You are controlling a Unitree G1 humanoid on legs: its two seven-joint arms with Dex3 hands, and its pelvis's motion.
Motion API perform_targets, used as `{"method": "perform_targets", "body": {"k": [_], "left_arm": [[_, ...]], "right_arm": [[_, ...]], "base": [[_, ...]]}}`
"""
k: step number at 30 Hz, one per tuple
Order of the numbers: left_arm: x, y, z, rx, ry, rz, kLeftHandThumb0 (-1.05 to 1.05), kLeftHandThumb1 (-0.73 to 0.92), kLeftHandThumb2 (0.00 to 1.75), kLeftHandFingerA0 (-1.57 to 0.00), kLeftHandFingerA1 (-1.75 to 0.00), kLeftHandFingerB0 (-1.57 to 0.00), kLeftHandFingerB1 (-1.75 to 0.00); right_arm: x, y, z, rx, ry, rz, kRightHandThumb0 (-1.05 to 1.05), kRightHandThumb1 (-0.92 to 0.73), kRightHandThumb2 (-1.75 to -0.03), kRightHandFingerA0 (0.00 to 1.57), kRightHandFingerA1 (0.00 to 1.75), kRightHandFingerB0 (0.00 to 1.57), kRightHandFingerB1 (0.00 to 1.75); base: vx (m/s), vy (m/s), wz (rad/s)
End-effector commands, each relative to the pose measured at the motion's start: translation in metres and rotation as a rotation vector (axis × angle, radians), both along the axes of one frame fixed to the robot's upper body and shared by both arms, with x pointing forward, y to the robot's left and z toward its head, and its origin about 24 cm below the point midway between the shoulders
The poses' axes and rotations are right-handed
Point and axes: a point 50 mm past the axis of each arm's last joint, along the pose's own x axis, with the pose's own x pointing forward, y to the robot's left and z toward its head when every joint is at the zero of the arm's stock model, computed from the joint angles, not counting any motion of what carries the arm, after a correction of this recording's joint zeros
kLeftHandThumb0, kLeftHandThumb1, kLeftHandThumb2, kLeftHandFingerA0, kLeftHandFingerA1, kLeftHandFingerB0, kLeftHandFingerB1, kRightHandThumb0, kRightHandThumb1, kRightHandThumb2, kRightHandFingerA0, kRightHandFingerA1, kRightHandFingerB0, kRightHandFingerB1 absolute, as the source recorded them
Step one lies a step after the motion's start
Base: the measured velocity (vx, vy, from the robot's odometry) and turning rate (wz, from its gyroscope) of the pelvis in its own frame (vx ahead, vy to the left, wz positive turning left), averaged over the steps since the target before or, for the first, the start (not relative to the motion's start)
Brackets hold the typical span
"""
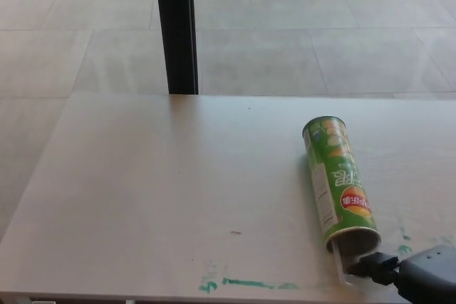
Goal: Use the finger on the right hand of the robot to pull out the chips tray kept inside a container in the middle of the desk
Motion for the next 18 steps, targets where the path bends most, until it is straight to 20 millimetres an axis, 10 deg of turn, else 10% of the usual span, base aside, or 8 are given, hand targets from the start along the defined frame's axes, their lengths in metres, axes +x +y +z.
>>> {"method": "perform_targets", "body": {"k": [1, 9, 10, 13, 17, 18], "left_arm": [[0.0, 0.004, 0.004, 0.011, 0.009, 0.005, -0.25, 0.65, 0.64, -0.59, -0.75, -0.53, -0.62], [-0.003, 0.006, 0.003, 0.002, 0.011, 0.015, -0.25, 0.65, 0.64, -0.59, -0.74, -0.51, -0.61], [-0.003, 0.006, 0.003, 0.009, 0.019, 0.017, -0.24, 0.65, 0.62, -0.6, -0.73, -0.52, -0.6], [-0.001, 0.007, 0.004, 0.01, 0.012, 0.013, -0.24, 0.64, 0.63, -0.6, -0.75, -0.52, -0.62], [-0.002, 0.008, 0.004, 0.007, 0.01, 0.016, -0.25, 0.63, 0.63, -0.6, -0.75, -0.52, -0.61], [-0.002, 0.008, 0.004, 0.009, 0.011, 0.012, -0.24, 0.64, 0.63, -0.6, -0.74, -0.53, -0.62]], "right_arm": [[-0.014, 0.002, -0.013, -0.048, 0.053, 0.03, -0.45, -0.53, -0.8, 0.88, 1.27, 0.25, 0.46], [-0.033, -0.007, -0.013, -0.056, 0.081, 0.035, -0.37, -0.63, -0.59, 0.79, 1.38, 0.29, 0.37], [-0.035, -0.008, -0.013, -0.052, 0.084, 0.032, -0.45, -0.53, -0.81, 0.85, 1.24, 0.25, 0.47], [-0.044, -0.011, -0.008, -0.031, 0.093, 0.025, -0.38, -0.61, -0.62, 0.81, 1.45, 0.29, 0.38], [-0.053, -0.012, -0.004, -0.008, 0.103, 0.026, -0.45, -0.53, -0.81, 0.89, 1.26, 0.26, 0.45], [-0.054, -0.012, -0.004, -0.001, 0.104, 0.028, -0.36, -0.63, -0.59, 0.81, 1.39, 0.31, 0.34]], "base": [[0.0, 0.0, 0.0], [0.0, 0.0, 0.0], [0.0, 0.0, 0.0], [0.0, 0.0, 0.0], [0.0, 0.0, 0.0], [0.0, 0.0, 0.0]]}}
